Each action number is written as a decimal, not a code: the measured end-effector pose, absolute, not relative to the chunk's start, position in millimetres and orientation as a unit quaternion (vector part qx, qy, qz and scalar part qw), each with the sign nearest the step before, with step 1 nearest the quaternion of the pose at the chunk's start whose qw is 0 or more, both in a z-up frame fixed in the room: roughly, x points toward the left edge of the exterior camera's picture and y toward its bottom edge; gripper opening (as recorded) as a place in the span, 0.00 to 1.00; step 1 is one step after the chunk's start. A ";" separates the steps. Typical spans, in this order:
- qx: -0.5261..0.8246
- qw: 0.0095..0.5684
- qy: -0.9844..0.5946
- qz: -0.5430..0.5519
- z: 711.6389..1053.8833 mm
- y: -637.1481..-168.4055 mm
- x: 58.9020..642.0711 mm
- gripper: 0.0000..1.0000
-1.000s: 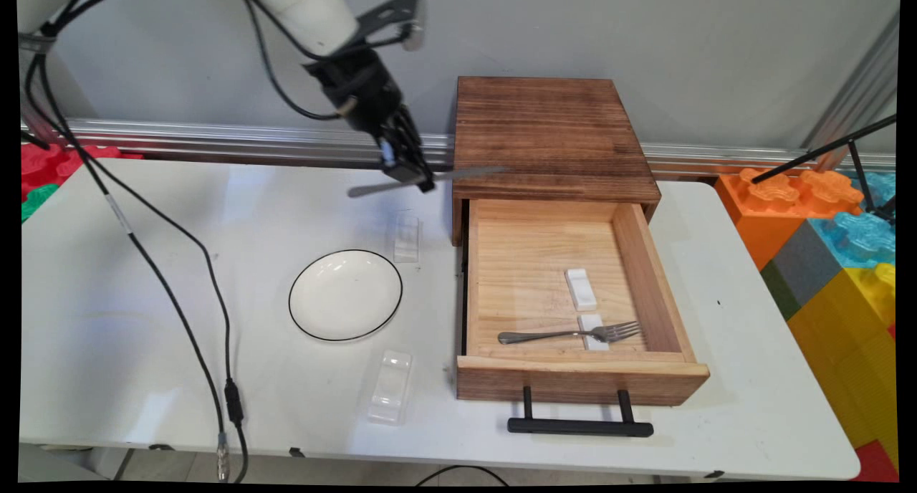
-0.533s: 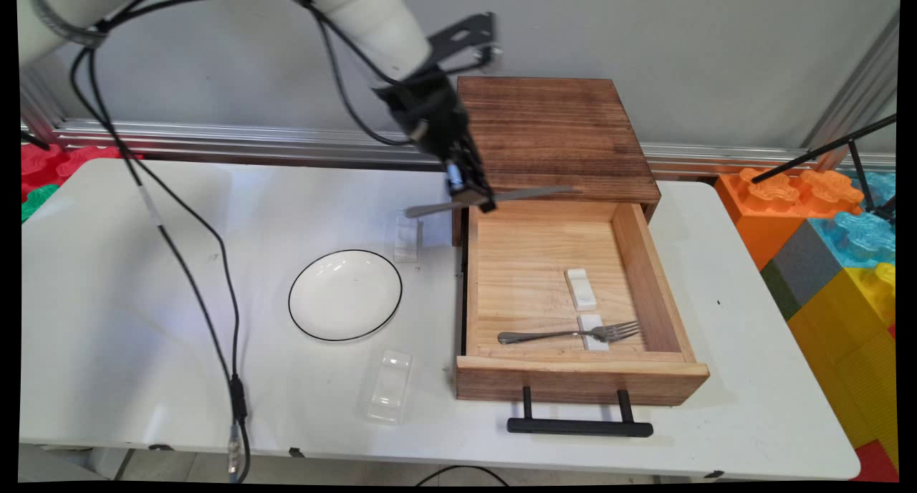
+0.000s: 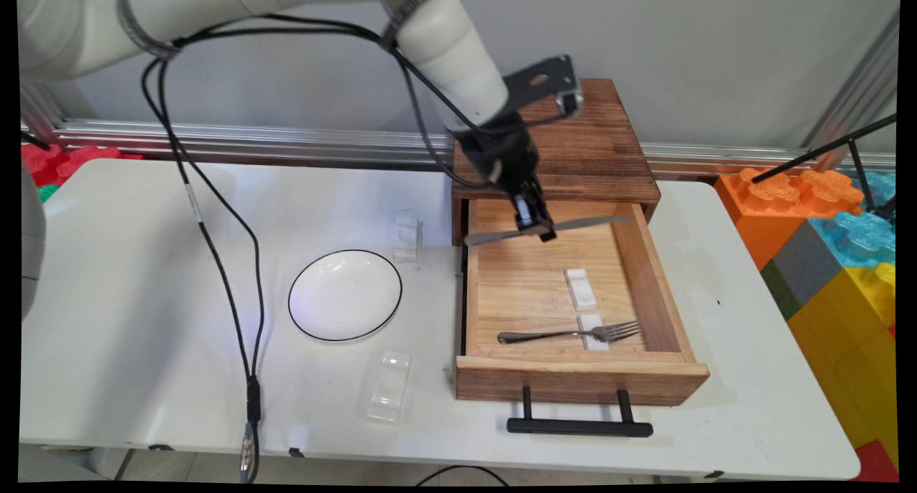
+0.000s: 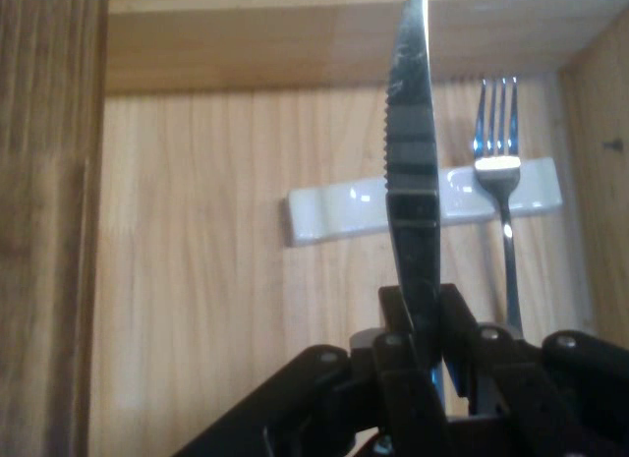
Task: Place the picked object into the drawer
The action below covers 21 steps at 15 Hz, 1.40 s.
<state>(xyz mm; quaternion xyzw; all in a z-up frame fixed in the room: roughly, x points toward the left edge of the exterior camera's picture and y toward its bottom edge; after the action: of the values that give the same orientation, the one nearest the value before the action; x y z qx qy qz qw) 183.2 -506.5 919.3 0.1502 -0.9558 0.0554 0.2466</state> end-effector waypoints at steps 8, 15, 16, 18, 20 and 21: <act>0.162 0.254 -0.952 0.054 867.2 -523.4 150.9 0.00; 0.172 0.260 -0.949 0.049 816.9 -535.3 139.7 0.00; 0.172 0.260 -0.949 0.049 811.3 -536.6 139.5 0.00; 0.174 0.260 -0.949 0.049 803.0 -538.8 139.7 0.00; 0.173 0.259 -0.949 0.049 796.6 -540.4 140.2 0.00; 0.173 0.259 -0.949 0.049 793.2 -541.2 140.4 0.00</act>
<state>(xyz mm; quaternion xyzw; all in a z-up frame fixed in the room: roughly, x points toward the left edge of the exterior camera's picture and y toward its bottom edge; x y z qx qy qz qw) 140.4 -541.2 793.2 0.1729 -0.9489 0.0492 0.2592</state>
